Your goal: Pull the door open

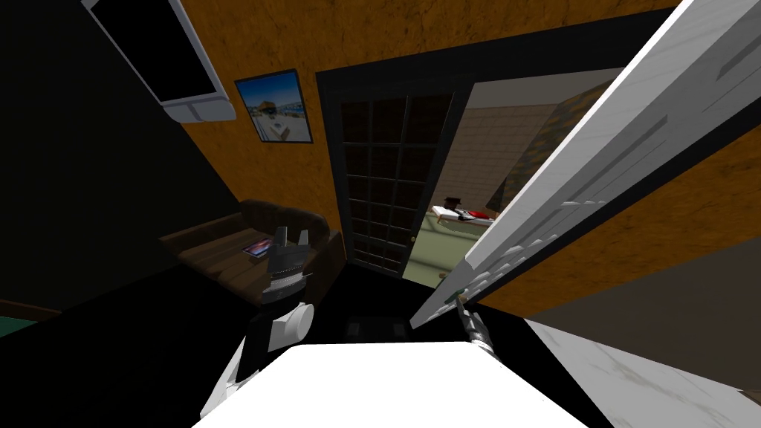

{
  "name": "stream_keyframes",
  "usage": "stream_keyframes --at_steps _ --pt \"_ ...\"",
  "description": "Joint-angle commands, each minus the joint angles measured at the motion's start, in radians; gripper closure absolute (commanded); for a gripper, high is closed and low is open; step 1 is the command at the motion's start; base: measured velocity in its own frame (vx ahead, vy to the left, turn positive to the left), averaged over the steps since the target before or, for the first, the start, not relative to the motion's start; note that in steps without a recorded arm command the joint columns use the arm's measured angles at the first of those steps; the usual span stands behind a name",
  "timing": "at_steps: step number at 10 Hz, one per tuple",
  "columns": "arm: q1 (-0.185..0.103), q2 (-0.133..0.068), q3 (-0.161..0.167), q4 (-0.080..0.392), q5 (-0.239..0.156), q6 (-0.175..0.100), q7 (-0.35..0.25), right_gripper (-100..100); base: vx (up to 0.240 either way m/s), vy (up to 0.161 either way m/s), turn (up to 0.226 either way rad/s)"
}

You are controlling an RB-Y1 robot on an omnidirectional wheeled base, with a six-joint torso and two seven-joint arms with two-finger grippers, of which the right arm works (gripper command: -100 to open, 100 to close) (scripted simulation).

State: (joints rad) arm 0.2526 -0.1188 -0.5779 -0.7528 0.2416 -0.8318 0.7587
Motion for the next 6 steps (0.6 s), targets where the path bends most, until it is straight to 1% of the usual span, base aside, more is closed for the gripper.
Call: stream_keyframes --at_steps 1,2,3,4,6 --pt "0.004 -0.013 -0.018 0.01 -0.024 0.016 -0.039 100 -0.026 -0.006 0.051" --pt "0.007 -0.014 -0.016 0.009 -0.031 0.016 -0.058 100 -0.037 -0.009 0.041" --pt "0.007 -0.014 -0.016 0.009 -0.031 0.016 -0.058 100 -0.019 0.005 0.019" --pt "0.011 -0.016 -0.014 0.008 -0.037 0.016 -0.078 100 -0.012 0.003 0.021" --pt "0.011 -0.016 -0.014 0.008 -0.037 0.016 -0.078 100 -0.018 -0.007 -0.003"
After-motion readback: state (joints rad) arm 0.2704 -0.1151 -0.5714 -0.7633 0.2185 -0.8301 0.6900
